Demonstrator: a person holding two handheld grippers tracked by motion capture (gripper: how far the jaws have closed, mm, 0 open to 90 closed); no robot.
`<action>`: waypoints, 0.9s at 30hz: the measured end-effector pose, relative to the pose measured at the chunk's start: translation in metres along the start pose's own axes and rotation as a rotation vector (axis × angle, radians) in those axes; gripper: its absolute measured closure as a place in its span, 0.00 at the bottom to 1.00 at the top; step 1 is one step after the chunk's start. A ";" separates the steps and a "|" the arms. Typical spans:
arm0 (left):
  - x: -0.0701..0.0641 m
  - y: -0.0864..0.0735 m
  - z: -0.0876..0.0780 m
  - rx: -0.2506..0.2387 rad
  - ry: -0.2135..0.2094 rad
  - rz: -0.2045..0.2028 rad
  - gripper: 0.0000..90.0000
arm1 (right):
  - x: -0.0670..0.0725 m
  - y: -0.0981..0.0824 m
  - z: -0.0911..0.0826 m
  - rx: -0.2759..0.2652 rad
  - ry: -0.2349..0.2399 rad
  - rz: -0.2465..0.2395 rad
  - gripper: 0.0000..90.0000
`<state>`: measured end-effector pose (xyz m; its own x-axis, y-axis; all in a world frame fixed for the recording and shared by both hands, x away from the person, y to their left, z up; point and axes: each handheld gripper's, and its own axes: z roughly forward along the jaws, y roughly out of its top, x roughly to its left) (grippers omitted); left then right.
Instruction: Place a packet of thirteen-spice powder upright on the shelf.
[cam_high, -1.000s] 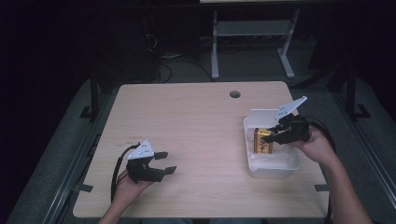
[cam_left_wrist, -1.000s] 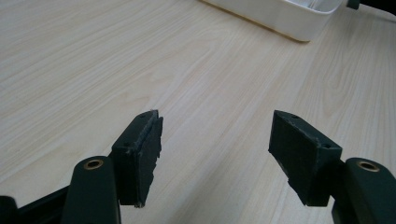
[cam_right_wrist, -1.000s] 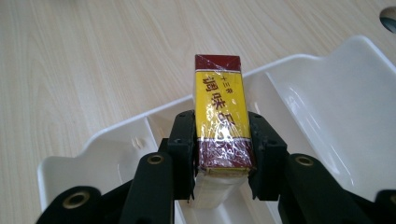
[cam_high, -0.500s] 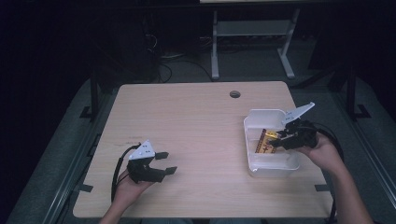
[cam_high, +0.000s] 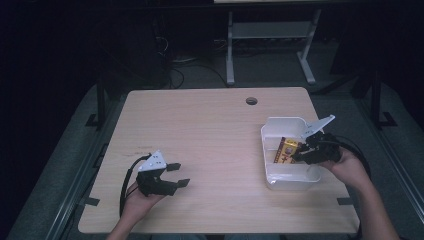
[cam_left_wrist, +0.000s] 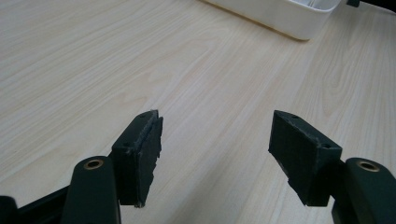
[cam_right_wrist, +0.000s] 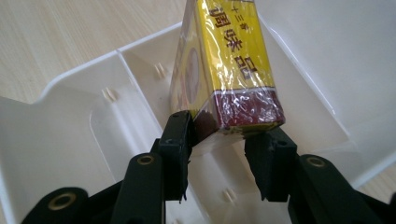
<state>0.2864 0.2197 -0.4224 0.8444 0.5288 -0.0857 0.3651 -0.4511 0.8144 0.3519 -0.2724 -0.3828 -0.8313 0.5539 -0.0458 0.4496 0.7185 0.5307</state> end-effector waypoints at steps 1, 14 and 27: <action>0.000 0.000 0.000 0.000 0.000 -0.001 0.37 | 0.000 0.001 0.000 0.007 -0.007 -0.004 0.66; 0.000 0.000 0.000 0.002 -0.001 0.001 0.37 | 0.002 0.004 -0.004 0.020 -0.077 -0.019 0.62; 0.000 0.000 0.000 0.001 0.000 0.000 0.37 | 0.006 -0.003 -0.017 -0.103 -0.063 0.038 0.53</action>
<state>0.2864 0.2193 -0.4226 0.8443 0.5290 -0.0853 0.3653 -0.4517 0.8139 0.3404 -0.2785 -0.3697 -0.7905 0.6078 -0.0752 0.4418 0.6511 0.6172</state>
